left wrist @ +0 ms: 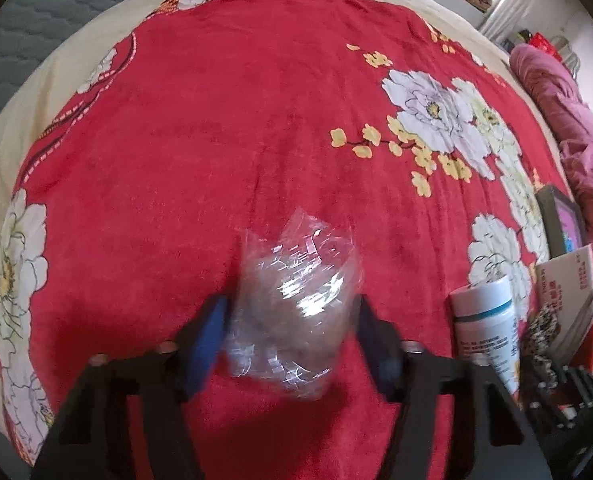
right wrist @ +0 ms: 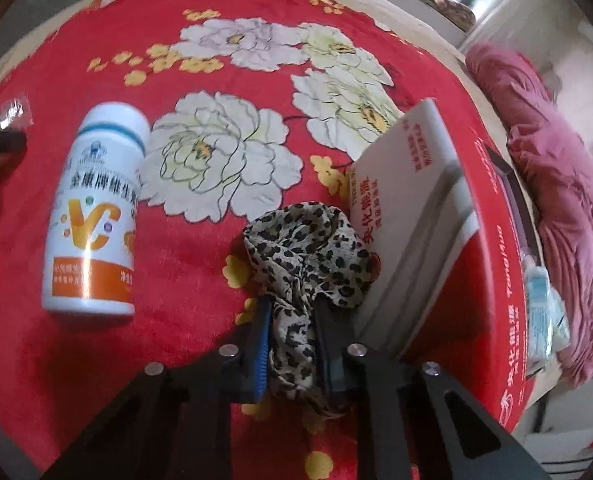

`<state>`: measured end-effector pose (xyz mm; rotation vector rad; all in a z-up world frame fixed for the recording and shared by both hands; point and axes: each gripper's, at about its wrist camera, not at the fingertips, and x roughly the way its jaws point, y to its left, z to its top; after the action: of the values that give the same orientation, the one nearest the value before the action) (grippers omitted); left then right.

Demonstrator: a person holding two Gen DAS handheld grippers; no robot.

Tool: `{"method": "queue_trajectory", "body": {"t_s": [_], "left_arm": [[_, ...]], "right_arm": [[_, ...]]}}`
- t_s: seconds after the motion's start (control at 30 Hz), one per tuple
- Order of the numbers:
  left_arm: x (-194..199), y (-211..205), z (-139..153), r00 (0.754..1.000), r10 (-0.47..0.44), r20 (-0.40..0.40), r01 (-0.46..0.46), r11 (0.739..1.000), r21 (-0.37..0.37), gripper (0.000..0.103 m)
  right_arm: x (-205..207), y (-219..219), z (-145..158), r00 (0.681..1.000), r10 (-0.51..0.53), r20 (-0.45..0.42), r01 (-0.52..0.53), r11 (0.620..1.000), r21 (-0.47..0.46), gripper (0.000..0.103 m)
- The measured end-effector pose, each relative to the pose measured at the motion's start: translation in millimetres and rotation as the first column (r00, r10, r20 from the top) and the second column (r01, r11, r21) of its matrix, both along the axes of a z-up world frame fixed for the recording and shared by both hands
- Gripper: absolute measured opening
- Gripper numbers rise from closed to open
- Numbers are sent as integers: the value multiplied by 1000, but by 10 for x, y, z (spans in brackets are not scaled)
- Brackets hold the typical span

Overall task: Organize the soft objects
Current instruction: 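Grasp the clear plastic bag with the left tool while the right tool grasps the leopard scrunchie, then carry the plastic bag with the left tool while the right tool carries the scrunchie to the tray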

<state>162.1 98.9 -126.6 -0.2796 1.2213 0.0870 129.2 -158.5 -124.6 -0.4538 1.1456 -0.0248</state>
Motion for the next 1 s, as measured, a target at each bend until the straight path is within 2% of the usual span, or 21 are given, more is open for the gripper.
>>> {"method": "queue_trajectory", "body": {"t_s": [0.27, 0.47, 0.53, 0.67, 0.83, 1.0], "left_arm": [[-84, -8, 151, 1000, -14, 24, 15, 999, -40, 56], [-197, -237, 548, 992, -76, 101, 79, 997, -20, 56], [-230, -319, 705, 987, -97, 131, 97, 995, 9, 56], [-272, -449, 930, 977, -129, 167, 129, 992, 12, 56], [-357, -650, 1172, 964, -175, 202, 178, 984, 5, 56], [-411, -969, 1403, 942, -235, 241, 236, 971, 28, 56]], "right_arm": [[-50, -131, 324, 998, -56, 5, 54, 980, 193, 18], [-122, -207, 663, 996, -74, 46, 57, 954, 294, 18], [-135, -240, 784, 995, -80, 55, 56, 939, 338, 18], [-186, -329, 998, 993, -94, 74, 55, 906, 419, 18], [-278, -440, 1208, 988, -114, 104, 54, 887, 458, 18], [-349, -570, 1421, 981, -134, 142, 52, 880, 472, 18]]}}
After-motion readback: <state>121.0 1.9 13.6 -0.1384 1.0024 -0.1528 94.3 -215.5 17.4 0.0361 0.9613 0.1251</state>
